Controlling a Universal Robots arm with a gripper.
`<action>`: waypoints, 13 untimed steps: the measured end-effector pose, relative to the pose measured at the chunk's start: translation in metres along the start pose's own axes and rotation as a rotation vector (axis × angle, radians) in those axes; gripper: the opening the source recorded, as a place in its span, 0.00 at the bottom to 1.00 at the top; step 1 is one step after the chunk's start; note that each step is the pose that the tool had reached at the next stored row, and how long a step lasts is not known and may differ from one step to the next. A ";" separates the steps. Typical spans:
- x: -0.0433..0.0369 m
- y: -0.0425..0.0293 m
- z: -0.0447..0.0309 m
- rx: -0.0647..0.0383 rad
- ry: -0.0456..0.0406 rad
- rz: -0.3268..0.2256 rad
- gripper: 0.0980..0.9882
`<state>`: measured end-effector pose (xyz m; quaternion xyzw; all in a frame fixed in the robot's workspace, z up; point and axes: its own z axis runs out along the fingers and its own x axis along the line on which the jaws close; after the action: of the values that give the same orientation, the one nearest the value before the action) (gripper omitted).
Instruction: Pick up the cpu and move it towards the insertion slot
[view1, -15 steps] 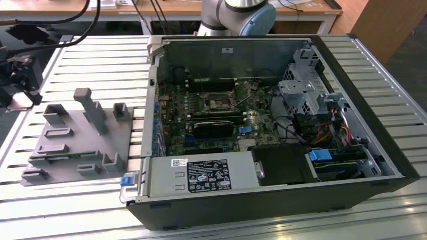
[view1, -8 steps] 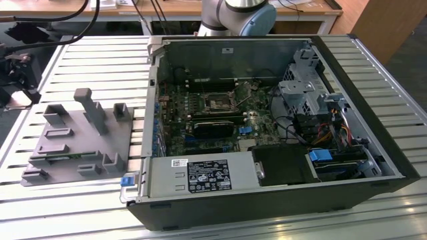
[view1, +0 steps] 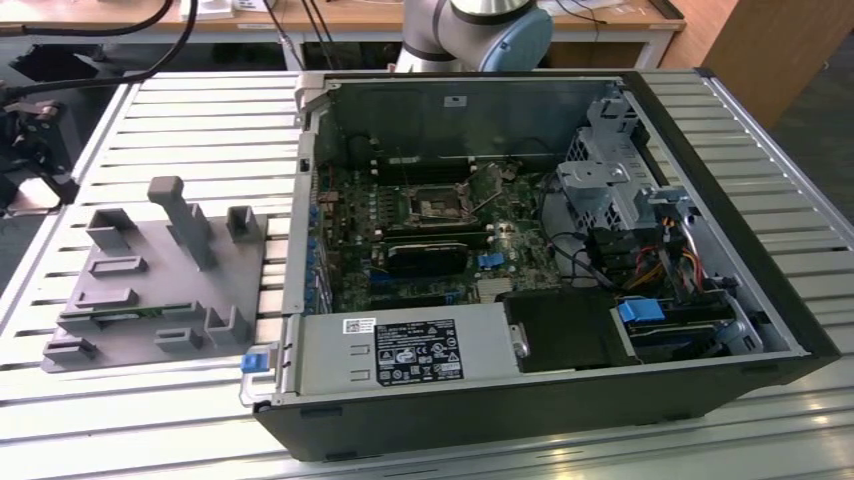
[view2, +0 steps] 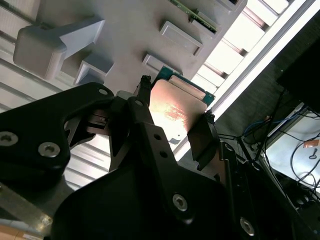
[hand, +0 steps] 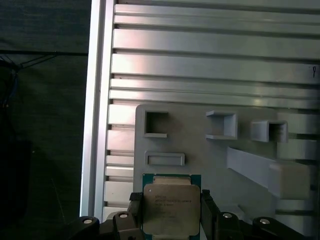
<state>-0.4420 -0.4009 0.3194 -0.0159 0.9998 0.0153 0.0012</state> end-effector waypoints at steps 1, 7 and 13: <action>0.0000 0.0001 -0.0006 0.000 -0.0001 0.000 0.50; 0.0000 0.0007 -0.0054 0.000 -0.0001 0.000 0.50; 0.0000 0.0010 -0.0112 0.000 0.0000 0.000 0.50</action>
<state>-0.4420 -0.4002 0.3306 -0.0159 0.9998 0.0153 0.0012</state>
